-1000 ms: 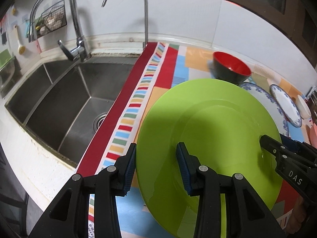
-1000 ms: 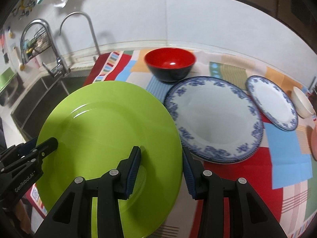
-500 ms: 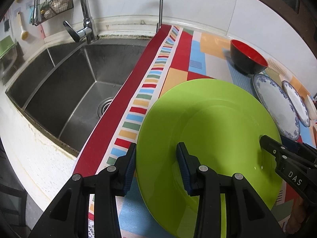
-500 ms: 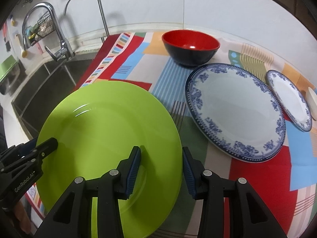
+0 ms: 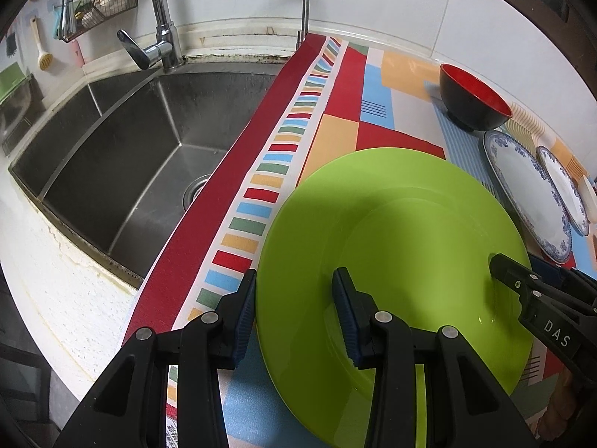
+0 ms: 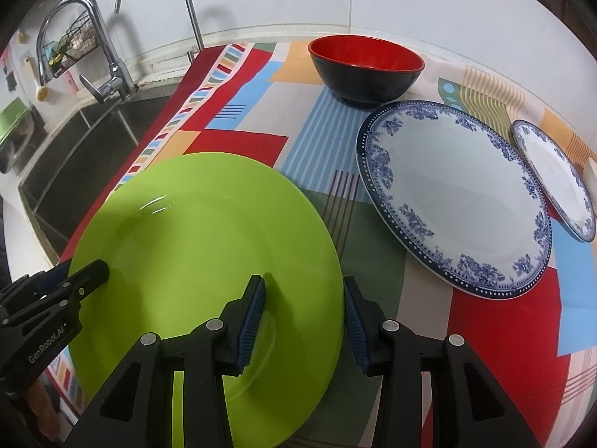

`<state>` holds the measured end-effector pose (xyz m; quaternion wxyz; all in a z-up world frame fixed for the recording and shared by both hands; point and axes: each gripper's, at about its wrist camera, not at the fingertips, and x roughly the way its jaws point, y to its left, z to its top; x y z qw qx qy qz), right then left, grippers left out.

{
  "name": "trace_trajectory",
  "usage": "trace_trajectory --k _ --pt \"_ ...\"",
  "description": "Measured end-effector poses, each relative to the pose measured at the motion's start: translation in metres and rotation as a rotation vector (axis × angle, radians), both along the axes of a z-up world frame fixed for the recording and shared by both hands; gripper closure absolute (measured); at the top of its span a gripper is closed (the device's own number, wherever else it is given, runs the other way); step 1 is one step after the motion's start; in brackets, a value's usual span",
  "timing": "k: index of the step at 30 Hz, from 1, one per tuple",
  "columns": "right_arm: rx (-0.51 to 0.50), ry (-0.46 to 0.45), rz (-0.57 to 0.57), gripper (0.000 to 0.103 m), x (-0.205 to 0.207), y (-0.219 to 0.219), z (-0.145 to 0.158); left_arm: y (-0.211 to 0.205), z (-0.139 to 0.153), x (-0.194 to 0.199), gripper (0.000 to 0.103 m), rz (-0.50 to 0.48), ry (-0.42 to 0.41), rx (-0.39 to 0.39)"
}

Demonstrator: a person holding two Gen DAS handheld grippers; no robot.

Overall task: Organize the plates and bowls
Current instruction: 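Carry the green plate with both grippers toward the sink edge of the table, then lower the green plate onto the cloth and open both grippers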

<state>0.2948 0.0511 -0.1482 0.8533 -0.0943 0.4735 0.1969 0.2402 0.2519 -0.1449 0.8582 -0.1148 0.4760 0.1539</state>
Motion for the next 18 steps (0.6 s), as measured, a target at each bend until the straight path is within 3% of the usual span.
trace_trajectory --k 9,13,15,18 --pt "0.014 0.006 0.001 0.060 0.000 -0.001 0.000 -0.002 0.003 0.000 0.061 -0.005 0.006 0.023" --pt "0.004 -0.049 -0.002 0.056 -0.003 -0.002 0.010 -0.006 0.016 -0.004 0.049 -0.013 -0.030 0.046" --pt "0.001 -0.081 -0.003 0.047 -0.006 -0.005 0.017 -0.010 0.024 -0.004 0.044 -0.023 -0.051 0.057" --pt "0.008 -0.122 -0.006 0.046 -0.010 -0.012 0.030 -0.019 0.037 -0.004 0.040 -0.048 -0.091 0.072"
